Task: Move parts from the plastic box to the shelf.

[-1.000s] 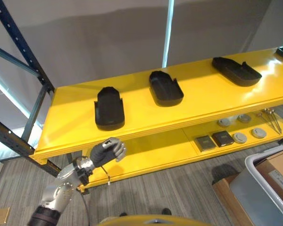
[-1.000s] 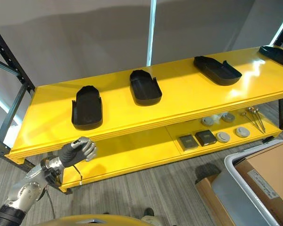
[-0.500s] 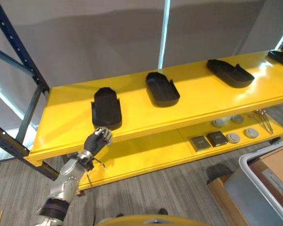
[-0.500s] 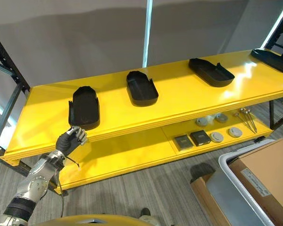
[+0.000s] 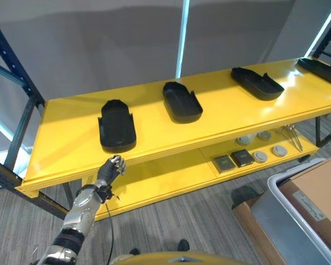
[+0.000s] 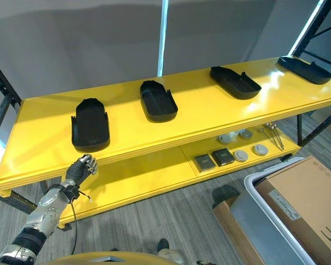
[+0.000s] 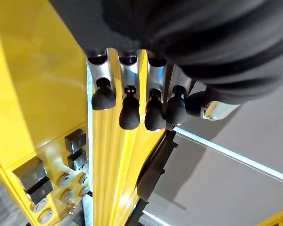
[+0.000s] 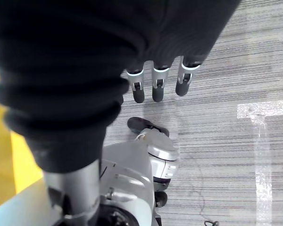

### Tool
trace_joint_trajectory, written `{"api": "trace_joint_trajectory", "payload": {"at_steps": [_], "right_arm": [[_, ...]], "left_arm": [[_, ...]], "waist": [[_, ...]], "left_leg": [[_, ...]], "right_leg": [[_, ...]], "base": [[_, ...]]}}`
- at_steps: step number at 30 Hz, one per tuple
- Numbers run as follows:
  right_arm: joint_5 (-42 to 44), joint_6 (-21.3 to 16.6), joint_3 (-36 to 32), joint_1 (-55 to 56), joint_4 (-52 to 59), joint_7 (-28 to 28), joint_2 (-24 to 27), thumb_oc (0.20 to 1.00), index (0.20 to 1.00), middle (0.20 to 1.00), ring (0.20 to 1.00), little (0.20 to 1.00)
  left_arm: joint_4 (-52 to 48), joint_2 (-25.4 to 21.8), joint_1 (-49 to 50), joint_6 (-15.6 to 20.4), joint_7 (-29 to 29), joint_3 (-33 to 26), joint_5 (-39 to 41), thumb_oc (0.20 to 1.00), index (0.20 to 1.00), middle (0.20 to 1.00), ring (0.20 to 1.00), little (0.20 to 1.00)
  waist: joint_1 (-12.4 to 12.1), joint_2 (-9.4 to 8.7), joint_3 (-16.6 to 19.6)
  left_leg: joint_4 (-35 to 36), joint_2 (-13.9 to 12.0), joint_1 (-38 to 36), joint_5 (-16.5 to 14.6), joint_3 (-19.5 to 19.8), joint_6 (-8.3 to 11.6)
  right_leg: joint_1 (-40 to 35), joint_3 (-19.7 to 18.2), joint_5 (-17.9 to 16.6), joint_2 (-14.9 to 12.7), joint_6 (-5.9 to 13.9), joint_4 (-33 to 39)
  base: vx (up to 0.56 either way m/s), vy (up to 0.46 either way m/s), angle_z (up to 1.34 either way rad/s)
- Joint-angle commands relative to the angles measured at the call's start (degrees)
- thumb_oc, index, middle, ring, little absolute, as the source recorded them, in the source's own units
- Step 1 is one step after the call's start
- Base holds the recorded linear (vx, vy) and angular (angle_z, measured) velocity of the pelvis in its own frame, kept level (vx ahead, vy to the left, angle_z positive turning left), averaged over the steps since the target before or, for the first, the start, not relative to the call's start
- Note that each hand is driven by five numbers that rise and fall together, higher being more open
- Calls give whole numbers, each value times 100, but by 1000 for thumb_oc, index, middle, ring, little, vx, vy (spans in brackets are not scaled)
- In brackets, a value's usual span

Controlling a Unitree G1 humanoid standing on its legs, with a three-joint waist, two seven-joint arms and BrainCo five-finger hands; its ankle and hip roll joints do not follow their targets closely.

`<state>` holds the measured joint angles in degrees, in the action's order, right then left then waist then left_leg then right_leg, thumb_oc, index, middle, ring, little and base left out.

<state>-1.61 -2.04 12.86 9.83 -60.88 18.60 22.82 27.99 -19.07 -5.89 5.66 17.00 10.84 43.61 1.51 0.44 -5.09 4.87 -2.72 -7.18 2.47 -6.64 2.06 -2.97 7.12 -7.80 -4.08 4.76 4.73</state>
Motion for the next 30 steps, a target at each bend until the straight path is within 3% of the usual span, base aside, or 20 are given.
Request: {"api": "trace_joint_trajectory", "payload": {"at_steps": [1,4,9,22,30], "right_arm": [[-64,1,222,-197,27,102,-14,1000,1000,1000,1000,1000],[-60,19,286,-213,13,142,25,1000,1000,1000,1000,1000],[-85,-17,305,-194,-55,179,61,1000,1000,1000,1000,1000],[-130,-51,356,-114,-129,156,48,1000,1000,1000,1000,1000],[-132,-92,443,-27,-175,214,114,1000,1000,1000,1000,1000]], "left_arm": [[165,-44,-723,567,-110,-417,-93,200,200,200,200,200],[170,-187,-942,700,-233,-491,-112,200,200,200,200,200],[-26,-326,-1119,565,-507,-529,-134,200,200,200,200,200],[698,-394,-1420,493,-853,-619,-86,200,200,200,200,200],[1263,-518,-1671,668,-1305,-647,-213,200,200,200,200,200]], "waist": [[54,-227,-43],[95,-210,-46],[137,-179,-24],[257,-136,8],[368,-142,-57]], "left_leg": [[-126,115,141,-206,42,-145],[-122,108,109,-200,27,-141],[-113,107,78,-208,16,-132],[-151,103,67,-239,-20,-130],[-225,77,64,-257,-58,-122]], "right_leg": [[-136,-31,436,-294,364,-317],[-147,-43,445,-292,361,-330],[-167,-54,466,-286,364,-327],[-156,-107,517,-265,374,-359],[-143,-167,557,-232,376,-410]], "base": [[32,6,0],[44,7,-1],[41,4,-2],[38,-5,-2],[60,-5,-1]]}}
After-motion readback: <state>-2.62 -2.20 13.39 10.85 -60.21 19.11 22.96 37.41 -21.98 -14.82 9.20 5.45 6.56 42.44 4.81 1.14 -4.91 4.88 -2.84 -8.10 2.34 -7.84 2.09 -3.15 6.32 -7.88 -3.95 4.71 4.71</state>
